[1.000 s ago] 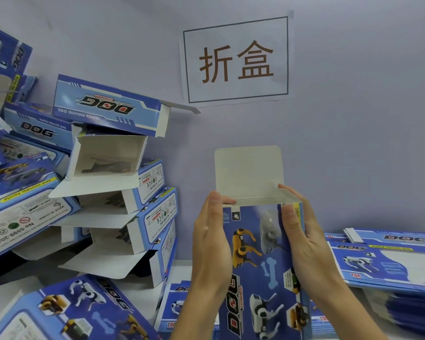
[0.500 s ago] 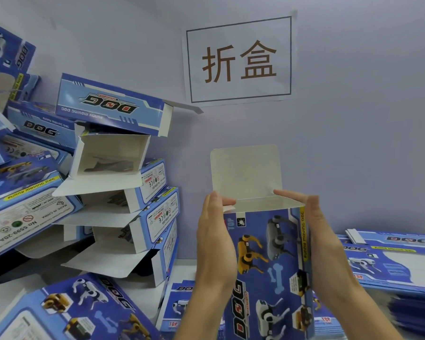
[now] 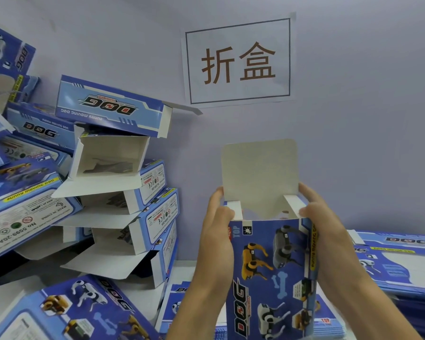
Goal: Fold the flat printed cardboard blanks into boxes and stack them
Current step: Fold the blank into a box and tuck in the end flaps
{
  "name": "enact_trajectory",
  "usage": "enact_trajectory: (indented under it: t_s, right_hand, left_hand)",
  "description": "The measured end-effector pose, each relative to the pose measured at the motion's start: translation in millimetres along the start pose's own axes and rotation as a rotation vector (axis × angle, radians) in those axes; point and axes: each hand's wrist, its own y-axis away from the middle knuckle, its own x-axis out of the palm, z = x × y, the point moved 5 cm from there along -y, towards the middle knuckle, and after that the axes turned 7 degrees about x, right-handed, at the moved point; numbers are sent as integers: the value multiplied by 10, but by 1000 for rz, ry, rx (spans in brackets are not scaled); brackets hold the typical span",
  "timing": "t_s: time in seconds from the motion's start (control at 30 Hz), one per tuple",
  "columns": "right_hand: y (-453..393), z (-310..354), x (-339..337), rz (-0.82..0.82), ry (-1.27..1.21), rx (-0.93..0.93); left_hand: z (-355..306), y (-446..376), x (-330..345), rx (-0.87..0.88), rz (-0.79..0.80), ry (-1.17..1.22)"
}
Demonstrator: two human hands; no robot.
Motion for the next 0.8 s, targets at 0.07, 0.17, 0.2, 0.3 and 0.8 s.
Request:
enact_trajectory:
  t_s: [0.07, 0.17, 0.2, 0.3, 0.8]
  right_hand:
    - [71, -18, 9, 35, -10, 16]
    - [68, 1, 19, 26, -20, 13]
    - [69, 11, 26, 24, -36, 12]
    - [72, -12, 39, 20, -65, 30]
    - [169, -56, -15, 172, -341, -53]
  left_hand:
    - [5, -3, -5, 3, 4, -19]
    - [-35, -5, 6, 40, 12, -9]
    - [-46, -10, 8, 54, 12, -6]
    - [-72, -24, -4, 95, -13, -44]
    - [-93, 21, -95, 252, -159, -35]
